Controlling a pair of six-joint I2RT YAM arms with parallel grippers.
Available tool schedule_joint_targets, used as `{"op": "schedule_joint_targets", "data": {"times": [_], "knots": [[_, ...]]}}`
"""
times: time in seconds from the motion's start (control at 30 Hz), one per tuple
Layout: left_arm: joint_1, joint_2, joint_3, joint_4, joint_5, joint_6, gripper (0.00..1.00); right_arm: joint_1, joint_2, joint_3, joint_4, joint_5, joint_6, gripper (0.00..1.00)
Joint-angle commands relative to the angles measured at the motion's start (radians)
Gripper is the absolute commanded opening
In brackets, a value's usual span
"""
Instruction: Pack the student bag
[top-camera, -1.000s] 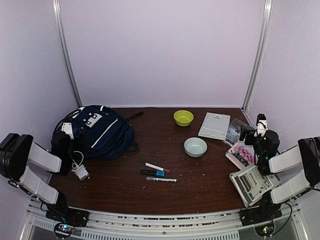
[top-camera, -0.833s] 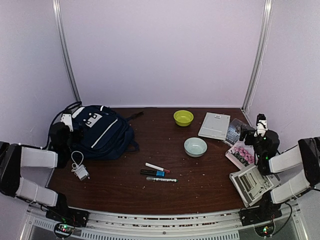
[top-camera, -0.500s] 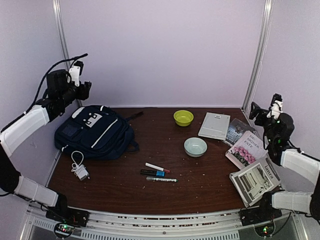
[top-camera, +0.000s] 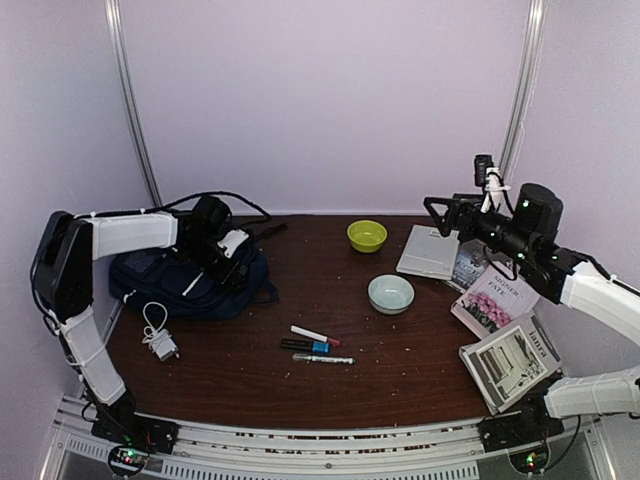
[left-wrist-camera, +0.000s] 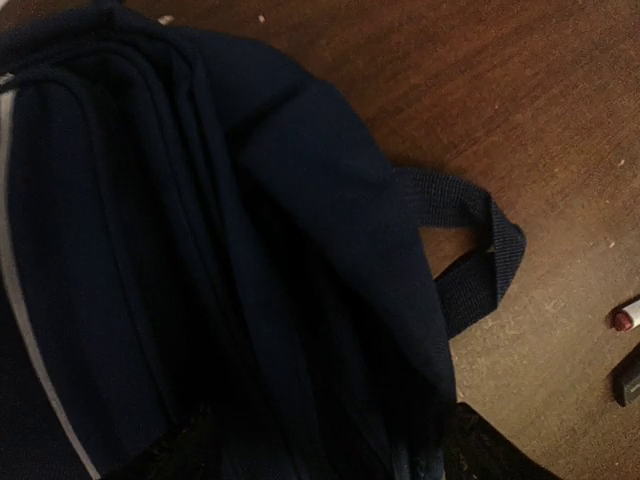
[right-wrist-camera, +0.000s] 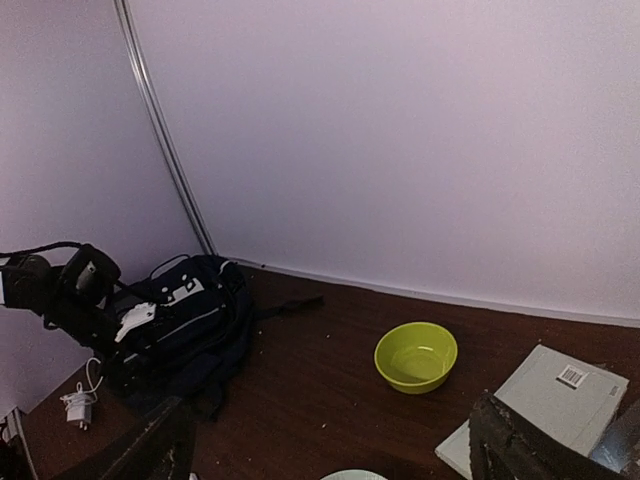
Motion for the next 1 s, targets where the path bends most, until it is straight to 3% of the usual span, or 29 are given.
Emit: {"op": "schedule_joint_targets", "data": {"times": [0.0,0.1,0.13,0.17,0.23,0.27,0.4,0.57,0.77,0.97], "knots": [[0.006,0.088,0.071,-0.060,-0.088,-0.031,0.78,0.080,0.028,0.045,-0.116,0.013,-0.030,0.96],[0.006,0.105,0.071,-0.035,-0.110,-0.054,0.74,0.116,0.039,0.034,-0.095,0.012,-0.034,0.95],[0.006,0.103,0.066,-0.018,-0.102,-0.056,0.68,0.121,0.040,0.030,-0.086,0.011,-0.034,0.95],[0.006,0.098,0.062,0.001,-0.092,-0.054,0.55,0.125,0.043,0.027,-0.084,0.011,-0.033,0.95],[0.006,0.084,0.063,0.021,-0.073,-0.047,0.05,0.130,0.044,0.031,-0.083,0.010,-0.029,0.95],[0.005,0.071,0.067,0.022,-0.057,-0.041,0.00,0.131,0.043,0.037,-0.089,0.010,-0.027,0.95],[-0.027,-0.069,0.052,0.066,0.009,0.049,0.00,0.133,0.020,0.047,-0.101,0.007,-0.031,0.94],[-0.147,-0.262,0.053,0.110,-0.029,0.218,0.00,0.134,0.001,0.055,-0.116,0.017,-0.034,0.94],[-0.297,-0.347,0.057,0.122,-0.017,0.378,0.00,0.136,-0.001,0.093,-0.147,-0.016,-0.011,0.94],[-0.411,-0.421,0.010,0.113,0.076,0.393,0.00,0.138,-0.009,0.126,-0.207,-0.018,-0.016,0.94]]}}
